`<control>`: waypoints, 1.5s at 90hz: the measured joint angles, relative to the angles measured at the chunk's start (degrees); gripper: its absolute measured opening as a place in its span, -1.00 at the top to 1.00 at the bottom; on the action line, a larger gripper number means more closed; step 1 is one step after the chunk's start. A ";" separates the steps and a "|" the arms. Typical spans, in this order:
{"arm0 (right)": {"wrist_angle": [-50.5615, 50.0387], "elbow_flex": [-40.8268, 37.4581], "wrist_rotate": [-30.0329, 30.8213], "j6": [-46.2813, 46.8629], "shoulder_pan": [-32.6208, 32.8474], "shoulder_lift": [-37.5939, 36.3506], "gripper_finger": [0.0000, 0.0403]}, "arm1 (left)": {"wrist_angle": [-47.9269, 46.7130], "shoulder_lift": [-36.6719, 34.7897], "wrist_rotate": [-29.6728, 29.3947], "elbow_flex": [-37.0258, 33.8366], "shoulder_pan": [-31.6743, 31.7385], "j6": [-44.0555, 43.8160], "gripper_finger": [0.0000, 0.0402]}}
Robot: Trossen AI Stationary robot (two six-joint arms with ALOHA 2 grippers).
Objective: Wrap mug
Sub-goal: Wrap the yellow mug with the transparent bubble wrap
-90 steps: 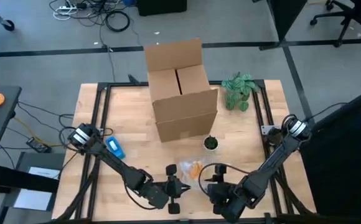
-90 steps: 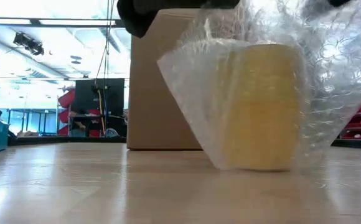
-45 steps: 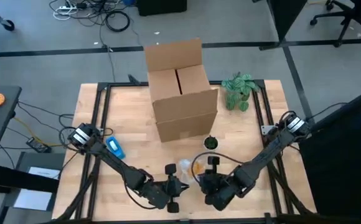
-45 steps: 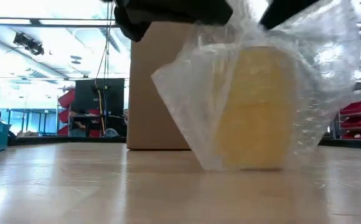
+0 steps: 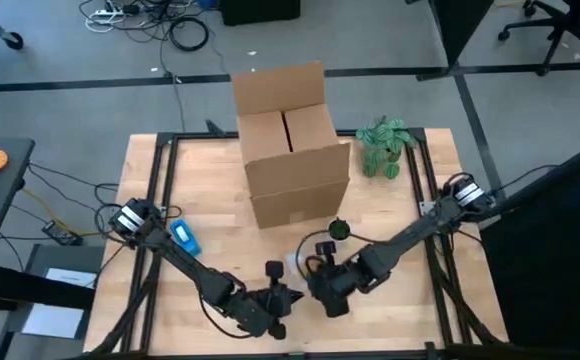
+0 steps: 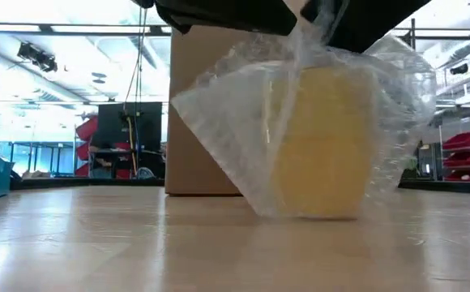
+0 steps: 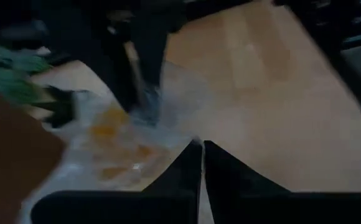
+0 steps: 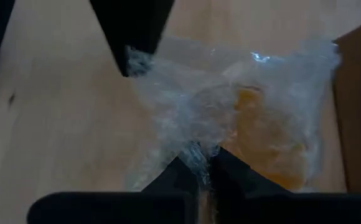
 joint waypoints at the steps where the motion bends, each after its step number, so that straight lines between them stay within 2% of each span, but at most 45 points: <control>1: 0.00 0.00 -0.19 -0.15 -0.14 0.00 1.00 | 0.00 0.00 -0.52 0.00 0.00 0.12 1.00; 8: 0.24 0.00 -1.09 -1.30 -0.96 0.02 0.98 | 0.00 0.00 -3.03 0.00 0.26 1.10 1.00; 27: 1.14 0.00 -3.73 -2.30 -2.33 0.04 0.80 | -0.04 0.03 -3.01 -0.02 2.84 -0.07 1.00; 47: -0.05 -0.02 -1.76 -1.35 -1.96 -0.30 0.53 | 0.42 1.90 -0.02 0.00 5.38 -3.82 1.00; 62: -1.99 -0.02 -0.25 0.89 -0.70 -2.41 0.44 | 0.60 2.60 0.52 0.04 5.73 -4.04 1.00; 84: -3.72 -0.02 4.13 5.42 0.58 -8.12 0.45 | 1.18 2.71 0.65 0.04 5.79 -3.53 1.00; 99: -1.51 0.00 2.04 7.34 0.88 -9.39 0.46 | 1.57 2.75 -0.13 0.02 5.79 -2.93 1.00; 115: -0.83 0.04 -3.65 8.41 0.70 -5.64 0.49 | 1.55 2.72 -0.65 0.06 5.79 -1.41 1.00; 135: -4.63 0.26 -3.84 9.04 -3.45 -0.13 0.65 | 0.62 0.90 -1.10 0.81 5.09 1.35 1.00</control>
